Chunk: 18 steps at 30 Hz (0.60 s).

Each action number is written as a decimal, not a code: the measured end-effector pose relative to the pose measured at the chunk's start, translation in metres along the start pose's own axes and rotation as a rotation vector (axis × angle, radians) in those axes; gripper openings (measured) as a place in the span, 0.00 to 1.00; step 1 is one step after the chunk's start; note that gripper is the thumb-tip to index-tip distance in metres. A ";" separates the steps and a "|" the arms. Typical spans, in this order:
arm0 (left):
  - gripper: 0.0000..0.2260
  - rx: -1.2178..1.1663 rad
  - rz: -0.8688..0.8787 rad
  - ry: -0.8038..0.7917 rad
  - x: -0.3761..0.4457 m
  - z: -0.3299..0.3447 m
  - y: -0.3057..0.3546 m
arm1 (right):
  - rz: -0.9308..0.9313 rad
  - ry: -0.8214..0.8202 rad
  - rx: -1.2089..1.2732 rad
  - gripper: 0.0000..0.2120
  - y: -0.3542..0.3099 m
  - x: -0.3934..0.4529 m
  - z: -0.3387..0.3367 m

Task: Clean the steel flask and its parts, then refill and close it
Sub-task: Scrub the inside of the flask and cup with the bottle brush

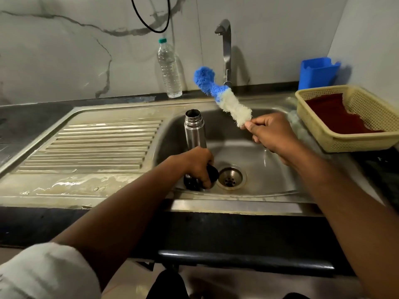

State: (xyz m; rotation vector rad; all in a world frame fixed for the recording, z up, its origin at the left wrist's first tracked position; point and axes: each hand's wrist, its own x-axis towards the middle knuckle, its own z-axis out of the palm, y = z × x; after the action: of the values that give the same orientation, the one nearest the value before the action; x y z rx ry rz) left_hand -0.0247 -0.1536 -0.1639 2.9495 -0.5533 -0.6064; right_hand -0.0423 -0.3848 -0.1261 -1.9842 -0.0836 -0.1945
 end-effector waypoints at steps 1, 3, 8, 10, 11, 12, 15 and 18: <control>0.30 0.041 0.000 -0.020 0.004 0.002 0.000 | -0.006 0.005 -0.020 0.07 0.001 0.001 0.000; 0.31 0.088 0.010 -0.046 0.011 0.007 0.002 | -0.032 0.021 -0.072 0.07 0.003 0.004 0.001; 0.24 0.158 -0.009 -0.129 0.017 0.013 0.006 | -0.084 0.066 -0.221 0.08 0.005 0.005 0.001; 0.24 0.172 0.000 -0.126 0.017 0.014 0.007 | -0.086 0.074 -0.258 0.08 0.006 0.005 0.000; 0.24 0.179 0.009 -0.121 0.016 0.014 0.008 | -0.086 0.077 -0.271 0.08 0.007 0.005 0.000; 0.24 0.180 0.016 -0.119 0.016 0.015 0.009 | -0.083 0.078 -0.276 0.08 0.007 0.006 0.000; 0.25 0.193 0.023 -0.118 0.018 0.016 0.010 | -0.071 0.077 -0.282 0.08 0.007 0.006 0.001; 0.29 0.201 0.014 -0.117 0.018 0.016 0.009 | -0.058 0.083 -0.297 0.09 0.008 0.006 0.000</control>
State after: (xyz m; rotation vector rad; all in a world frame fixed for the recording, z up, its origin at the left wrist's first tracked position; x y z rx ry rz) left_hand -0.0191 -0.1688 -0.1842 3.1078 -0.6838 -0.7695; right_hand -0.0356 -0.3883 -0.1324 -2.2677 -0.0617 -0.3425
